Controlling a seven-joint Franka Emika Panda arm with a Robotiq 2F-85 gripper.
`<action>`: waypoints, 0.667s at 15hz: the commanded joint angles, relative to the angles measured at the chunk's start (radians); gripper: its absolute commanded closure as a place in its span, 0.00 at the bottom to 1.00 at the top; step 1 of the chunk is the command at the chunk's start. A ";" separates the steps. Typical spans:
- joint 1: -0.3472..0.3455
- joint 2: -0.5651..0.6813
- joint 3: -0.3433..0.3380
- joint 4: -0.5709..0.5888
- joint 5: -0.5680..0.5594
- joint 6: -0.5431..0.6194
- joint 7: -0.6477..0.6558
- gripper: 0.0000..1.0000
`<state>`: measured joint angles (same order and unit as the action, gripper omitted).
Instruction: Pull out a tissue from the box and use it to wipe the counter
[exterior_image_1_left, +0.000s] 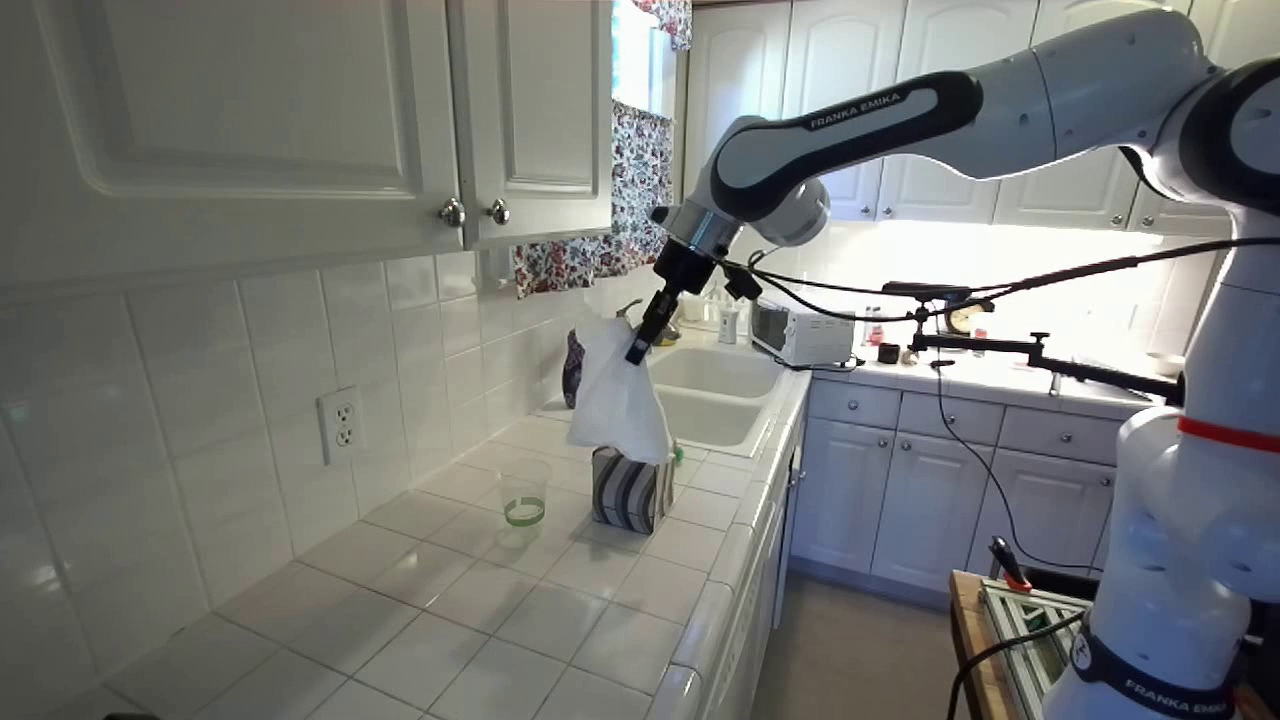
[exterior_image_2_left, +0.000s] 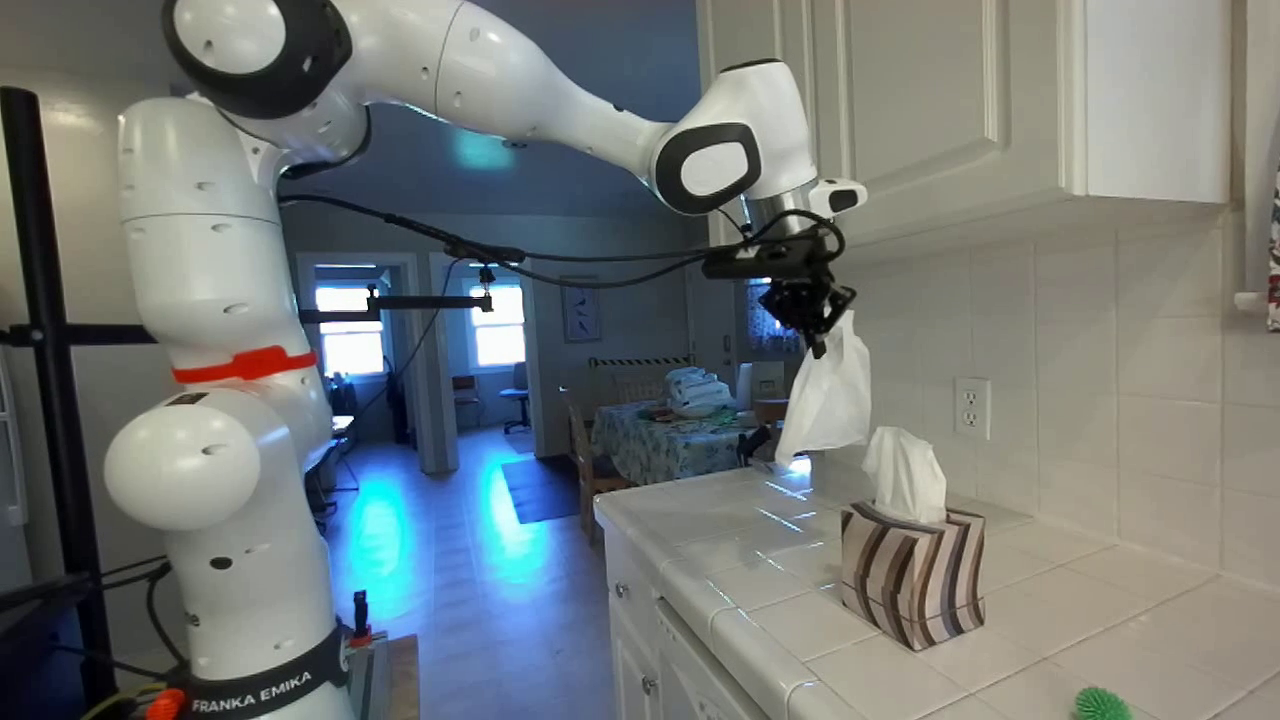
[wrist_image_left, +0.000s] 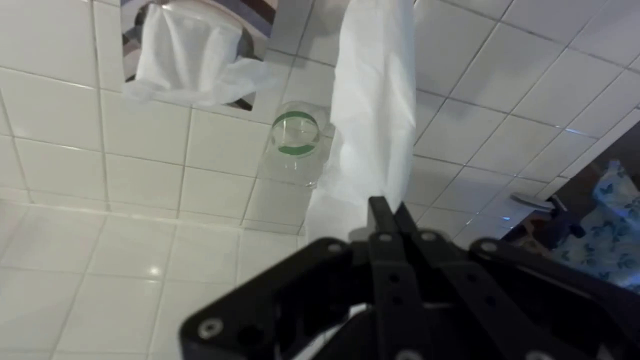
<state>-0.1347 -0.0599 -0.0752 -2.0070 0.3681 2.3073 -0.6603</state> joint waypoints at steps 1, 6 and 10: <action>0.033 0.008 -0.012 -0.029 -0.013 -0.034 -0.044 1.00; 0.064 0.116 0.017 -0.054 -0.072 0.081 -0.003 1.00; 0.071 0.214 0.045 -0.050 -0.119 0.150 0.015 1.00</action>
<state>-0.0688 0.0945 -0.0452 -2.0607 0.2859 2.4111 -0.6640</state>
